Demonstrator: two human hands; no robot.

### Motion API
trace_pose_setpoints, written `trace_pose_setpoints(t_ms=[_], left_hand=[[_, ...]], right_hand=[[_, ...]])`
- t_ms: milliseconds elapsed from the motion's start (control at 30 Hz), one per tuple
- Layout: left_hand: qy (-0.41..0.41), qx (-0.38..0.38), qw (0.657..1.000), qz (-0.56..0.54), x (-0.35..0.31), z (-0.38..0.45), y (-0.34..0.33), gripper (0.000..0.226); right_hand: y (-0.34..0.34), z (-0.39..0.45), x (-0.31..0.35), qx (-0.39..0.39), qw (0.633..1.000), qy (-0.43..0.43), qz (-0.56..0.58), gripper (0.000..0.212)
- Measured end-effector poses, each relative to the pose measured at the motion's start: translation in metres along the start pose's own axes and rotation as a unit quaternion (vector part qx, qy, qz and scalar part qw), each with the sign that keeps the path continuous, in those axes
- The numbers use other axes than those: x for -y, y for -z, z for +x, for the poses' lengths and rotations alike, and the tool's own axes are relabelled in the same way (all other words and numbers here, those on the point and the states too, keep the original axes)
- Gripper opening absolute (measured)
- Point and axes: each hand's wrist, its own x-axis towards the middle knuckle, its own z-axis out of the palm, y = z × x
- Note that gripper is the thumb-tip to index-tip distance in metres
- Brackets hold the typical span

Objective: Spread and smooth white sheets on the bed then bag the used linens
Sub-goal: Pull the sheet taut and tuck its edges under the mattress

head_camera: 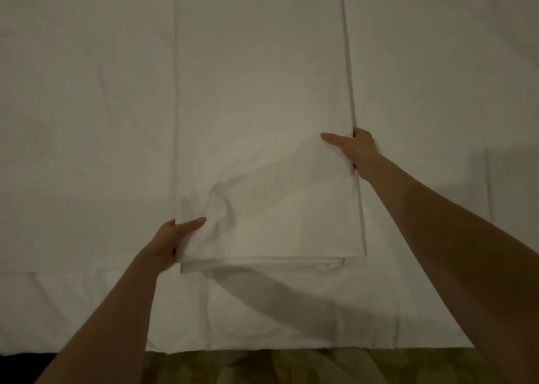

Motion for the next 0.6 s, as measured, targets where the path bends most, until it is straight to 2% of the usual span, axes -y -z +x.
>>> trace_pose_setpoints(t_ms=[100,167,233,267,300,333,400,433,467,567,600], left_hand=[[0.021,-0.001,0.984,-0.179,0.047,-0.015,-0.01,0.039],[0.028,-0.007,0.954,-0.299,0.073,-0.027,-0.03,0.017],[0.021,-0.014,0.929,-0.37,0.089,-0.035,-0.059,0.041],[0.024,-0.005,0.924,-0.383,0.095,-0.037,-0.077,0.034],[0.033,-0.001,0.922,-0.386,0.097,-0.038,-0.097,0.017],[0.034,0.019,0.926,-0.374,0.095,-0.041,-0.117,0.024],[0.032,0.068,0.916,-0.394,0.088,-0.039,-0.154,0.082],[0.024,0.077,0.909,-0.409,0.085,-0.041,-0.172,0.096],[0.017,0.079,0.907,-0.413,0.085,-0.042,-0.188,0.099],[0.038,0.072,0.907,-0.414,0.089,-0.047,-0.224,0.076],[0.043,0.088,0.905,-0.415,0.091,-0.048,-0.231,0.076]], right_hand=[[0.001,-0.007,-0.008,-0.013,1.0,-0.01,-0.004,0.053],[0.002,-0.013,-0.016,-0.022,1.0,-0.019,-0.008,0.052],[0.002,-0.022,-0.023,-0.028,0.999,-0.023,-0.01,0.052],[0.002,-0.027,-0.028,-0.029,0.999,-0.024,-0.013,0.051],[0.003,-0.031,-0.033,-0.029,0.999,-0.026,-0.016,0.05],[0.004,-0.036,-0.038,-0.028,0.999,-0.028,-0.018,0.049],[0.006,-0.045,-0.05,-0.031,0.999,-0.037,-0.021,0.047],[0.008,-0.048,-0.056,-0.032,0.998,-0.041,-0.021,0.045],[0.009,-0.051,-0.061,-0.032,0.998,-0.044,-0.019,0.044],[0.012,-0.057,-0.071,-0.021,0.998,-0.052,0.007,0.043],[0.013,-0.058,-0.073,-0.013,0.998,-0.054,0.015,0.042]])
